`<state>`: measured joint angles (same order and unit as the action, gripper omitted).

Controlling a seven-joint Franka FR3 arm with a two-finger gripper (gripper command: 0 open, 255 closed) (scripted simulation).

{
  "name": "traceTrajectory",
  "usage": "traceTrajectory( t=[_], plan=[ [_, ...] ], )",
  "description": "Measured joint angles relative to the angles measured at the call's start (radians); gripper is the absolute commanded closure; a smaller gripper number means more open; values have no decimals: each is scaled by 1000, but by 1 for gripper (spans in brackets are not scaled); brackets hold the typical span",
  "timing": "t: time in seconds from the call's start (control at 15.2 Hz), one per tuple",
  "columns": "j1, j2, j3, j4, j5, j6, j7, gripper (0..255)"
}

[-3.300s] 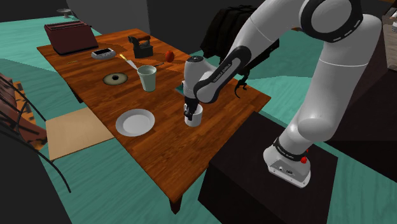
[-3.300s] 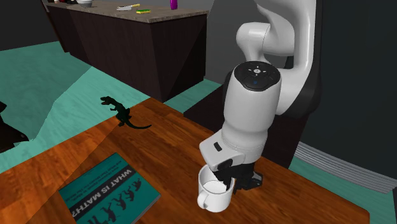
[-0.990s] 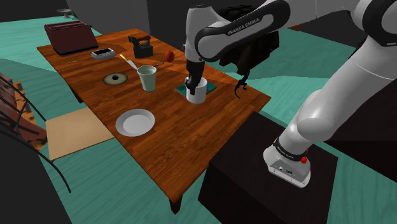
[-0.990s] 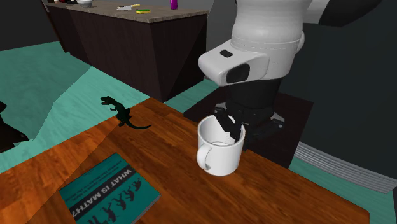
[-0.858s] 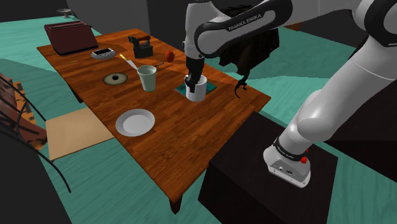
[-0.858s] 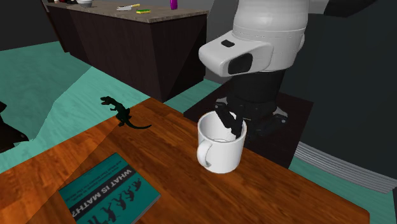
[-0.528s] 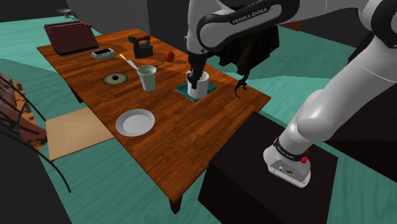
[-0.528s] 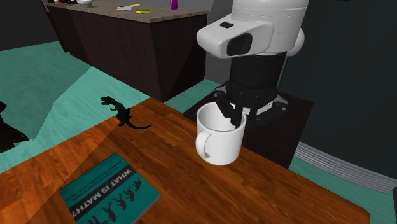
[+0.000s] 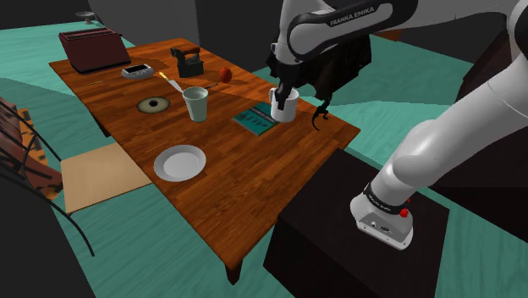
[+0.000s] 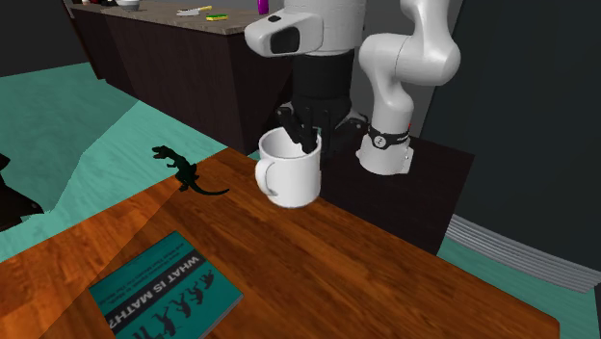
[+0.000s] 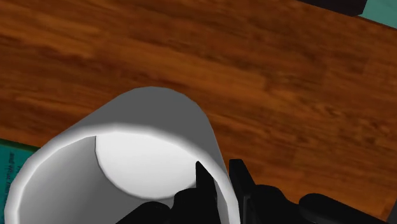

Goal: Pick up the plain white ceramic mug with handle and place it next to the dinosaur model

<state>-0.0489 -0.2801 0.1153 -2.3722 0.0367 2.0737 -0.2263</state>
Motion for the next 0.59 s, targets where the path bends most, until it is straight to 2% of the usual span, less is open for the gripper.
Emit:
traceTrajectory(
  t=[0.59],
  plan=[
    [-101,-79,-154,-81,-57,0,-219,255]
  ],
)
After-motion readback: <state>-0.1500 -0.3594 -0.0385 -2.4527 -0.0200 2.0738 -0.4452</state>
